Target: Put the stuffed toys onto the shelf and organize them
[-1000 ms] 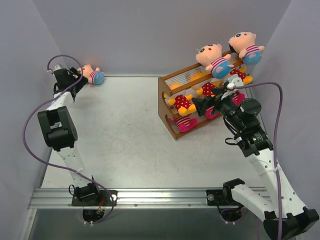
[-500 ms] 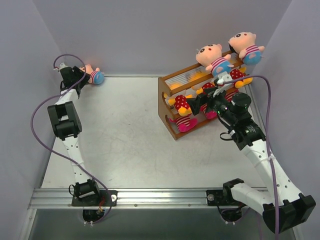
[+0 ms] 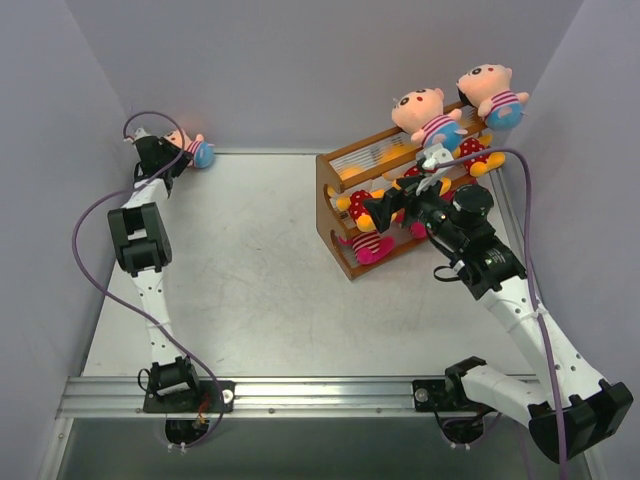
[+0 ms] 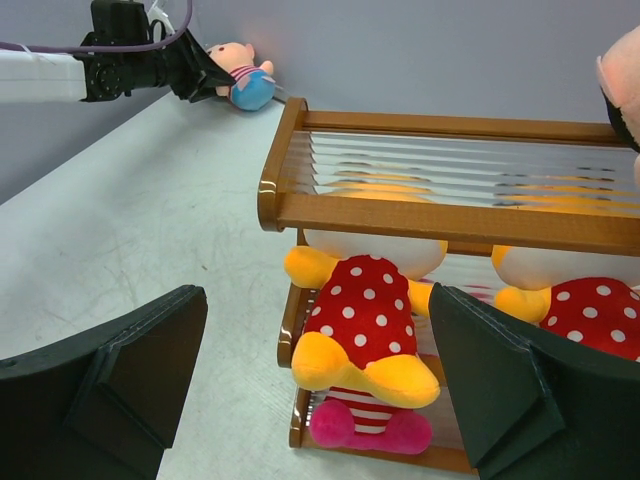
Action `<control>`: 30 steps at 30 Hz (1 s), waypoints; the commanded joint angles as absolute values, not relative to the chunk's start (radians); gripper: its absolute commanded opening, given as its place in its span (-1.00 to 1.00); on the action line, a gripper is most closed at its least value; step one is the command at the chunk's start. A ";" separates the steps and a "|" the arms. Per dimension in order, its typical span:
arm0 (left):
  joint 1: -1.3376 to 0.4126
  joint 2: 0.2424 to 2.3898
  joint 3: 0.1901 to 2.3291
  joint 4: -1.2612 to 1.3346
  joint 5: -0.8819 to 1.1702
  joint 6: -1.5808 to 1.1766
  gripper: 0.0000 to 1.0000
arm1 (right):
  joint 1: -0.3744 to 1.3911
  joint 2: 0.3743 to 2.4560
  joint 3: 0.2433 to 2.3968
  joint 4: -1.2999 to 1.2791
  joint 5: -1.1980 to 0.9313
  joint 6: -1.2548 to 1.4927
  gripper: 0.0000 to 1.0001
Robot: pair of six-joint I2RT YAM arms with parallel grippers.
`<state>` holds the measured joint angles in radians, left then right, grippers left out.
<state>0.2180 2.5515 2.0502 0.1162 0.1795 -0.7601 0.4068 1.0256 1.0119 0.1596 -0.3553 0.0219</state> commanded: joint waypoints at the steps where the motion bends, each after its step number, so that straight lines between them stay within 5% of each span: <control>1: 0.218 2.551 2.083 0.158 0.199 -0.764 -0.24 | 0.423 1.023 1.060 0.192 -0.331 0.008 0.99; 6: 0.219 2.502 2.022 0.193 0.215 -0.755 -0.95 | 0.442 1.016 1.065 0.189 -0.321 0.008 0.99; 21: 0.190 1.995 1.349 0.374 0.307 -0.726 -0.95 | 0.514 1.034 1.209 0.042 -0.348 -0.046 0.99; 30: 0.052 1.554 0.981 0.298 0.259 -0.644 -0.95 | 0.759 1.153 1.256 -0.037 -0.284 -0.005 0.91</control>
<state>0.1009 1.6947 1.0527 0.2855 0.2707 -0.6979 0.6762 1.1095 1.2301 -0.0128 -0.3237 -0.0235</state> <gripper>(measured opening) 0.055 0.956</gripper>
